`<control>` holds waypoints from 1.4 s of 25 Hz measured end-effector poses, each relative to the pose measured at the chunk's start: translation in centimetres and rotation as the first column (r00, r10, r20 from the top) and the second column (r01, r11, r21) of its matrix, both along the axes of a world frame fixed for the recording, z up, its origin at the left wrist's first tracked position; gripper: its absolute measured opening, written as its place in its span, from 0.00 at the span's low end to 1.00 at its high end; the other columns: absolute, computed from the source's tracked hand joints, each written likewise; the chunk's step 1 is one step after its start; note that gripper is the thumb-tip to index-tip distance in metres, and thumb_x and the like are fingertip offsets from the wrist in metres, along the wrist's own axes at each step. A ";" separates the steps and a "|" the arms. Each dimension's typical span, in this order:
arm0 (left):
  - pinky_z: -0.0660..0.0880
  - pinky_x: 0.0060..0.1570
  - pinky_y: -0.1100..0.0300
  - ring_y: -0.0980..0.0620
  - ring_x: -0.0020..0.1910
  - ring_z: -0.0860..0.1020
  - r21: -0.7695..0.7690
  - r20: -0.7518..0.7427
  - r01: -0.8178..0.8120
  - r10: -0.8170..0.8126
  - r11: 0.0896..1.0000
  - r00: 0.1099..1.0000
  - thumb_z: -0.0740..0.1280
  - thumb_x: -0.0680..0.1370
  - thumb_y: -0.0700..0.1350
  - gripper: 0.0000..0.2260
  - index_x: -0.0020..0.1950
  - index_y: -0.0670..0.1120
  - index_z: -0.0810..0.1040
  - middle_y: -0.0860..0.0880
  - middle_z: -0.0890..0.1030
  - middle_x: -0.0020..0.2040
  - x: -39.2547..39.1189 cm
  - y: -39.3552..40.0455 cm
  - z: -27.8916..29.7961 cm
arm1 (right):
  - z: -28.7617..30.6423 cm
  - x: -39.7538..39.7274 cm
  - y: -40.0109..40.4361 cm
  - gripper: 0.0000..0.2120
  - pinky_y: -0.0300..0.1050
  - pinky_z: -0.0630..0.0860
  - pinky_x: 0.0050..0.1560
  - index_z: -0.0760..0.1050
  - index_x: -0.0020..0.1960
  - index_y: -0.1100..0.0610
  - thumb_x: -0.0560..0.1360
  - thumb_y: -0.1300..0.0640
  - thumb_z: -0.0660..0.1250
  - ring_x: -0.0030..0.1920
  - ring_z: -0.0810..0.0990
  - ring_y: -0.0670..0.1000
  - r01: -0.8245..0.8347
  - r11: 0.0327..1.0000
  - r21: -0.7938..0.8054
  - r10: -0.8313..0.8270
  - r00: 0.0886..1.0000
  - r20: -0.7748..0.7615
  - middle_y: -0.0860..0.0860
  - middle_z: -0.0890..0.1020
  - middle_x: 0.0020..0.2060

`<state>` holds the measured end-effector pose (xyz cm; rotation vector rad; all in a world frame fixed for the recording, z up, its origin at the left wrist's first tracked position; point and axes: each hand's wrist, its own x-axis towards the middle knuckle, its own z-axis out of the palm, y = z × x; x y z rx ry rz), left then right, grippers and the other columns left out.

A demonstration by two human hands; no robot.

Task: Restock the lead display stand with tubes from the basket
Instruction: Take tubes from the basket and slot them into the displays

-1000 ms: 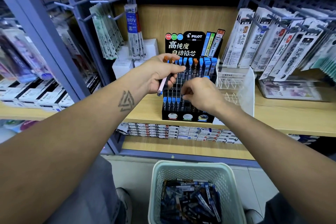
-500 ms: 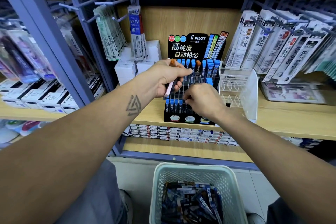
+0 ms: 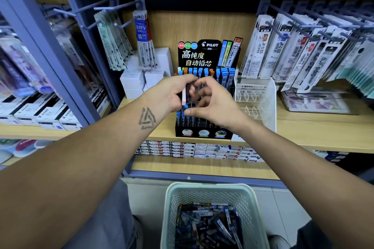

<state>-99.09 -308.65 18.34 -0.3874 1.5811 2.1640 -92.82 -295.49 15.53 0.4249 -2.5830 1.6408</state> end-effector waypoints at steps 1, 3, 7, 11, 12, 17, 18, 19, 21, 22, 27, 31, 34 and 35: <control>0.66 0.18 0.68 0.56 0.18 0.67 0.003 0.005 0.002 -0.002 1.000 1.000 0.65 0.81 0.38 0.07 0.43 0.41 0.73 0.48 0.72 0.23 0.1 0.2 0.0 | 0.0 -0.1 0.0 0.31 0.56 0.81 0.46 0.69 0.59 0.52 0.64 0.58 0.83 0.38 0.82 0.56 0.016 1.000 0.007 -0.016 1.000 -0.008 0.52 0.83 0.45; 0.67 0.18 0.68 0.56 0.19 0.68 0.024 0.022 -0.012 0.011 1.000 1.000 0.64 0.81 0.39 0.07 0.43 0.41 0.74 0.48 0.72 0.24 0.2 0.4 -0.2 | -0.2 -0.2 0.1 0.28 0.53 0.80 0.42 0.70 0.57 0.51 0.65 0.56 0.83 0.35 0.79 0.53 0.047 0.999 -0.004 -0.047 0.999 -0.017 0.55 0.83 0.43; 0.68 0.20 0.67 0.55 0.21 0.69 -0.003 -0.004 -0.046 0.046 0.999 0.999 0.65 0.82 0.40 0.09 0.41 0.41 0.75 0.47 0.72 0.27 0.4 1.1 -0.7 | -0.3 -0.3 0.1 0.25 0.39 0.75 0.36 0.71 0.55 0.50 0.65 0.54 0.82 0.32 0.76 0.44 0.110 0.994 0.014 -0.110 0.994 -0.025 0.55 0.83 0.39; 0.66 0.20 0.67 0.53 0.18 0.66 -0.088 -0.088 -0.103 0.095 0.991 0.992 0.65 0.81 0.39 0.10 0.40 0.41 0.74 0.47 0.69 0.23 0.4 1.2 -0.9 | 0.9 0.1 0.4 0.25 0.37 0.75 0.37 0.71 0.59 0.55 0.67 0.62 0.79 0.34 0.77 0.46 0.017 0.998 0.066 -0.019 0.999 0.035 0.59 0.83 0.42; 0.66 0.20 0.67 0.53 0.18 0.66 -0.104 -0.117 -0.130 0.117 0.986 0.986 0.65 0.81 0.39 0.09 0.41 0.41 0.73 0.47 0.70 0.23 0.3 1.2 -0.8 | 1.4 0.1 0.6 0.24 0.41 0.76 0.39 0.71 0.60 0.56 0.69 0.67 0.76 0.35 0.79 0.50 -0.017 0.999 0.049 0.013 0.997 0.075 0.60 0.83 0.45; 0.69 0.22 0.63 0.52 0.19 0.69 -0.225 -0.309 -0.295 0.219 0.929 0.926 0.64 0.81 0.40 0.05 0.45 0.44 0.72 0.47 0.71 0.29 0.2 1.9 -0.8 | 3.3 0.4 1.2 0.10 0.50 0.82 0.38 0.72 0.54 0.64 0.76 0.66 0.70 0.39 0.84 0.58 0.041 0.990 -0.138 -0.013 0.980 0.197 0.64 0.84 0.46; 0.70 0.22 0.63 0.52 0.19 0.69 -0.255 -0.353 -0.326 0.226 0.910 0.908 0.64 0.81 0.41 0.06 0.45 0.44 0.71 0.47 0.71 0.29 0.2 2.1 -0.8 | 3.3 0.5 1.0 0.11 0.47 0.81 0.34 0.72 0.53 0.65 0.75 0.64 0.72 0.36 0.84 0.58 0.027 0.988 -0.149 0.004 0.979 0.205 0.65 0.84 0.43; 0.70 0.24 0.62 0.51 0.21 0.70 -0.267 -0.394 -0.352 0.232 0.897 0.889 0.64 0.81 0.42 0.06 0.45 0.44 0.71 0.46 0.71 0.30 0.2 2.4 -0.8 | 3.2 0.6 0.9 0.13 0.45 0.80 0.32 0.71 0.52 0.64 0.74 0.65 0.74 0.34 0.84 0.58 0.010 0.986 -0.166 0.026 0.976 0.216 0.65 0.83 0.39; 0.72 0.33 0.57 0.48 0.29 0.71 -0.238 -0.439 -0.362 0.233 0.901 0.868 0.64 0.81 0.44 0.07 0.44 0.45 0.72 0.46 0.72 0.33 0.0 2.9 -0.8 | 2.9 0.5 1.0 0.14 0.45 0.81 0.31 0.70 0.50 0.62 0.72 0.69 0.74 0.32 0.84 0.58 0.008 0.978 -0.207 0.042 0.971 0.236 0.62 0.83 0.34; 0.71 0.36 0.55 0.48 0.31 0.70 -0.209 -0.437 -0.359 0.242 0.909 0.866 0.65 0.81 0.44 0.08 0.43 0.45 0.72 0.46 0.71 0.33 -0.1 3.1 -0.8 | 2.8 0.4 1.2 0.14 0.45 0.81 0.31 0.70 0.50 0.62 0.72 0.71 0.74 0.32 0.84 0.58 0.010 0.977 -0.213 0.043 0.969 0.244 0.61 0.83 0.33; 0.70 0.28 0.61 0.53 0.24 0.69 -0.181 -0.447 -0.402 0.289 0.898 0.847 0.65 0.81 0.42 0.07 0.44 0.47 0.71 0.48 0.70 0.31 -0.5 3.1 -0.3 | 3.2 1.0 4.0 0.24 0.48 0.84 0.40 0.72 0.67 0.61 0.73 0.73 0.71 0.39 0.85 0.60 -0.033 0.958 -0.286 0.125 0.943 0.310 0.62 0.84 0.38; 0.63 0.21 0.66 0.55 0.21 0.67 -0.169 -0.363 -0.196 0.124 0.966 0.924 0.71 0.78 0.41 0.08 0.47 0.45 0.72 0.47 0.71 0.29 0.2 3.9 0.0 | 3.1 1.3 6.1 0.29 0.51 0.85 0.45 0.71 0.71 0.56 0.73 0.73 0.71 0.41 0.86 0.63 -0.023 0.954 -0.298 0.113 0.951 0.289 0.62 0.83 0.38; 0.62 0.20 0.66 0.55 0.21 0.66 -0.178 -0.320 -0.050 -0.009 0.983 0.948 0.75 0.76 0.40 0.12 0.42 0.47 0.71 0.48 0.73 0.28 1.0 4.7 -0.1 | 2.9 1.4 7.5 0.18 0.49 0.84 0.39 0.71 0.62 0.59 0.75 0.71 0.70 0.39 0.86 0.62 0.071 0.947 -0.315 0.021 0.960 0.280 0.61 0.83 0.38; 0.62 0.20 0.66 0.55 0.21 0.67 -0.199 -0.313 -0.016 -0.048 0.980 0.948 0.75 0.75 0.39 0.13 0.42 0.47 0.71 0.48 0.73 0.29 1.2 4.9 -0.2 | 2.9 1.4 7.8 0.14 0.48 0.83 0.38 0.71 0.59 0.59 0.76 0.70 0.69 0.38 0.86 0.60 0.122 0.946 -0.299 -0.038 0.961 0.273 0.61 0.84 0.38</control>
